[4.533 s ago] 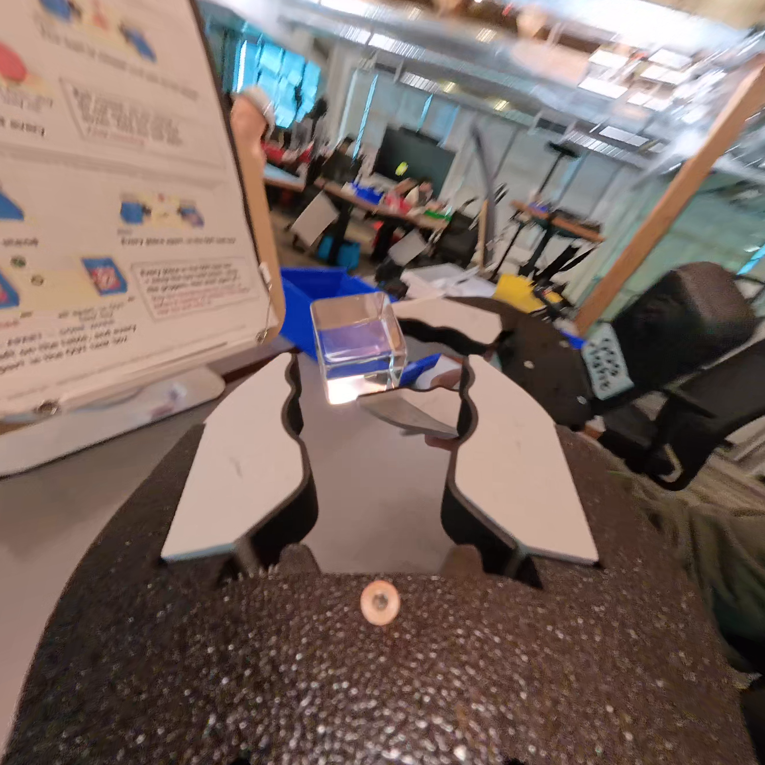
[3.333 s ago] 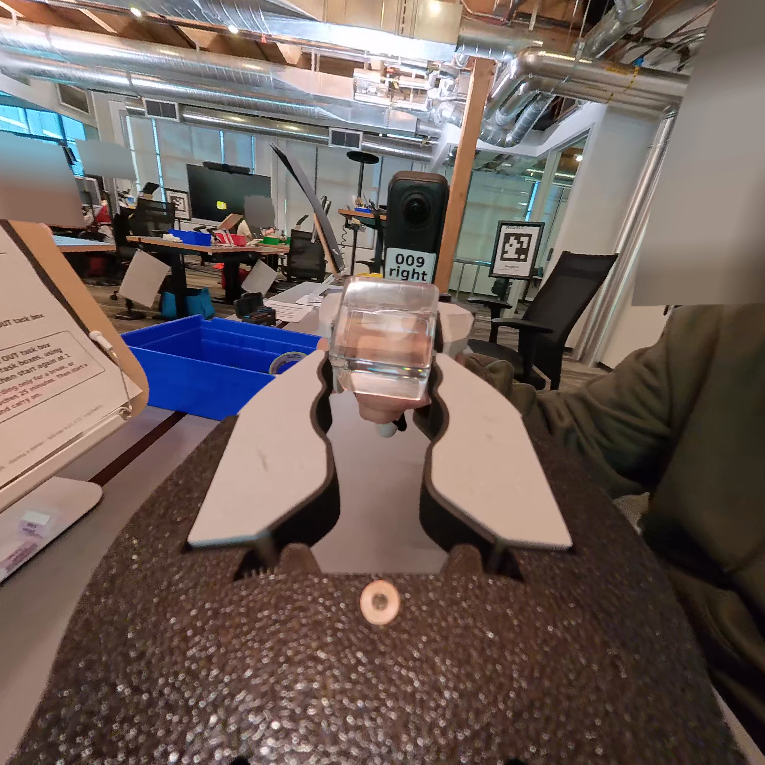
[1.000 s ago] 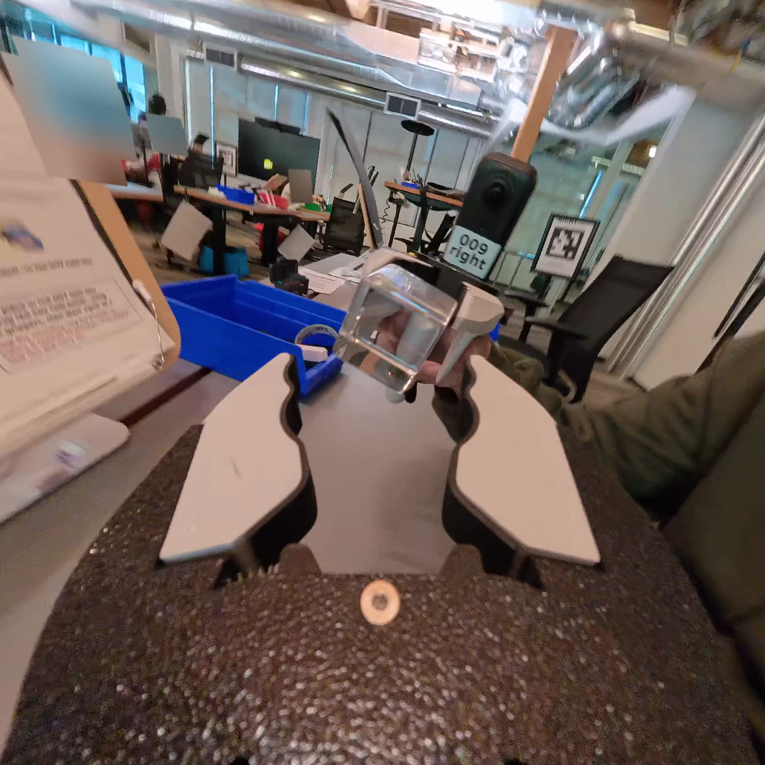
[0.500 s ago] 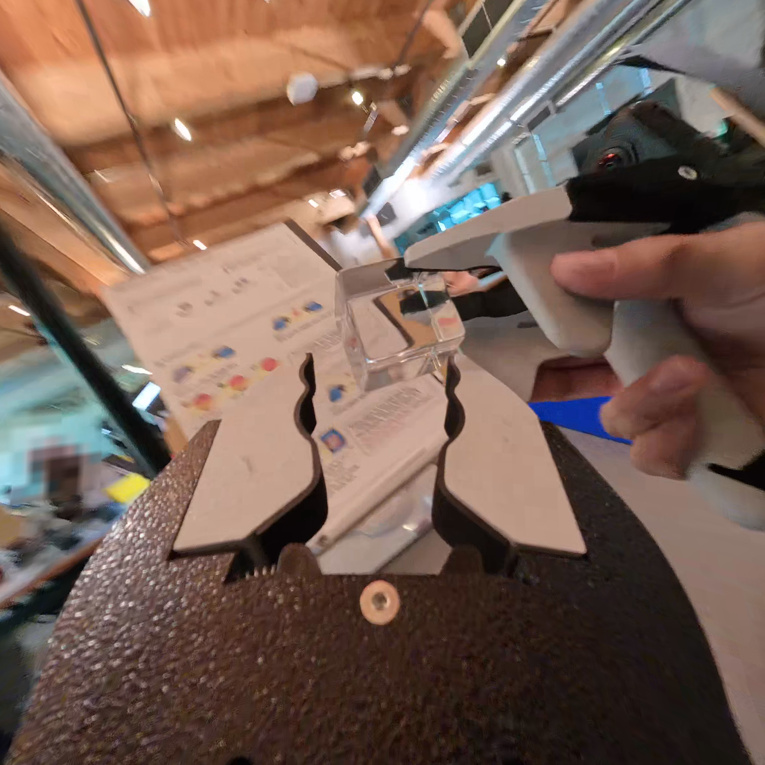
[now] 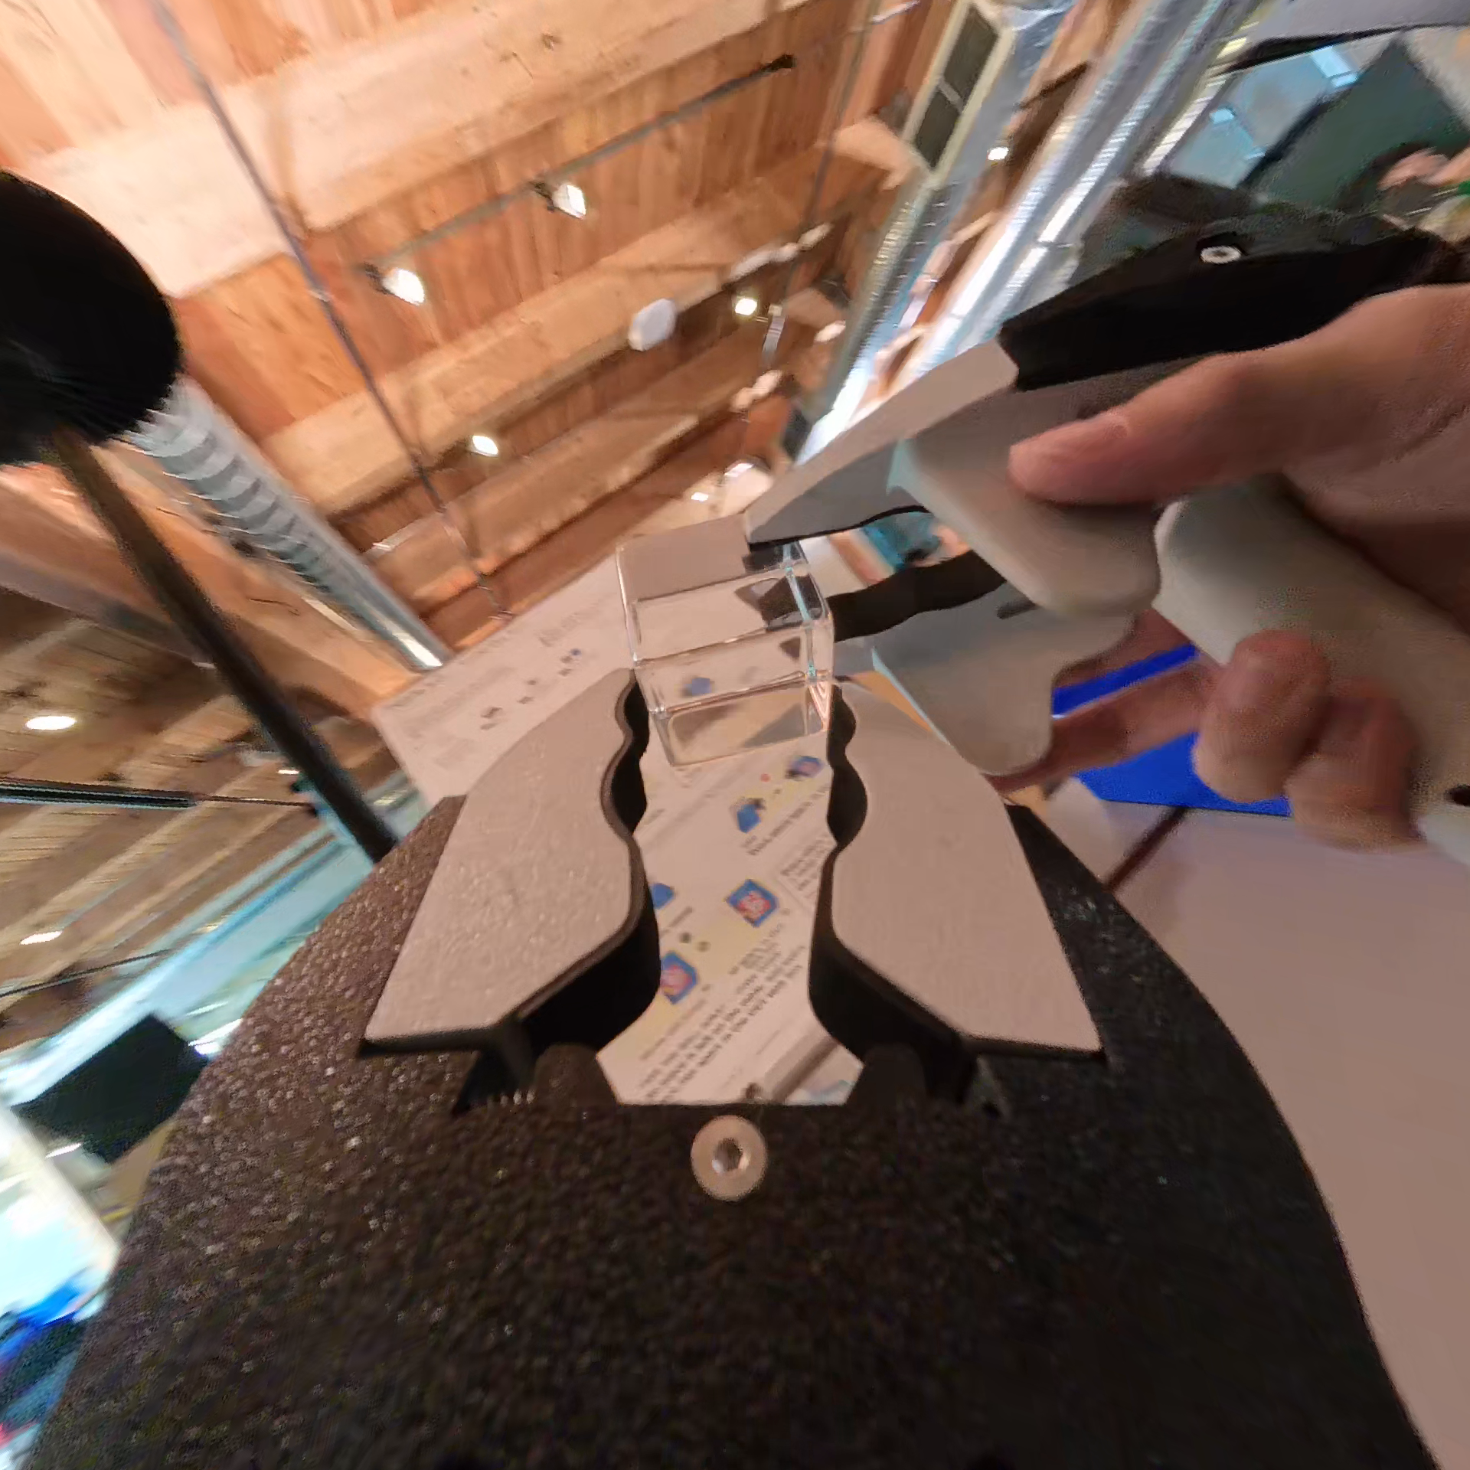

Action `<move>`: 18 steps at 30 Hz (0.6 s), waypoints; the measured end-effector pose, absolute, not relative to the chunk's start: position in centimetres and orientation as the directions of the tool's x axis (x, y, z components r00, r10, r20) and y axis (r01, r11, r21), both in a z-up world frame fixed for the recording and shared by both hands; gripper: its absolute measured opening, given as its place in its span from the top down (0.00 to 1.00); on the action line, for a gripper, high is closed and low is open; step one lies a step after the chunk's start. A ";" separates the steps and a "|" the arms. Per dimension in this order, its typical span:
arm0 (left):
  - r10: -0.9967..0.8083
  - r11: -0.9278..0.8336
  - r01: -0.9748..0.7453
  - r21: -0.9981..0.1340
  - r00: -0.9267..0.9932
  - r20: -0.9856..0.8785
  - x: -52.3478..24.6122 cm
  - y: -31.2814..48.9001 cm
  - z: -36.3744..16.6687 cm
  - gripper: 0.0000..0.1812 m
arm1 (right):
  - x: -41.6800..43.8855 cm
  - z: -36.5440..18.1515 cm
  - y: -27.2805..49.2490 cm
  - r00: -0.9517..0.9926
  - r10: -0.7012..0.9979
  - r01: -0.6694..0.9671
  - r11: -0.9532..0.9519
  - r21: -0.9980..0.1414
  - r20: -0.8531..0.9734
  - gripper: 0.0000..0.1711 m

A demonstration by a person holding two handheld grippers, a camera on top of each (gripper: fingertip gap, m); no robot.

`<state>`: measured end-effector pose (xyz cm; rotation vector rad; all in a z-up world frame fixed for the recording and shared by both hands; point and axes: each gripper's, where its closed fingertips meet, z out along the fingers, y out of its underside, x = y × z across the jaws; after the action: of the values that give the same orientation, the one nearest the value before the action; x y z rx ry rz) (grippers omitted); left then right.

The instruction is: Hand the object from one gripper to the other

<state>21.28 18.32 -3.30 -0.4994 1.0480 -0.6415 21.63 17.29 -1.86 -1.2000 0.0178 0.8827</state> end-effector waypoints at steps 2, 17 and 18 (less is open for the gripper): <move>-0.780 0.625 0.282 -0.728 0.174 -0.602 21.5 17.6 -3.7 0.76 | 22.1 -2.5 17.1 0.807 0.512 -0.409 0.125 -0.904 -0.295 0.66; -0.592 -0.034 -0.044 -0.998 -0.804 0.056 16.5 14.2 -8.2 0.76 | 17.7 -6.0 13.9 0.702 0.516 0.408 0.273 -0.871 0.491 0.52; -0.560 -0.051 -0.077 -0.996 -0.824 0.092 16.3 14.0 -8.5 0.76 | 17.3 -6.6 13.9 0.662 0.510 0.478 0.278 -0.833 0.550 0.52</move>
<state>16.26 14.00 -8.45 -0.6769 1.8853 -1.9379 17.31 13.90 -6.60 -1.3455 -0.9210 0.0258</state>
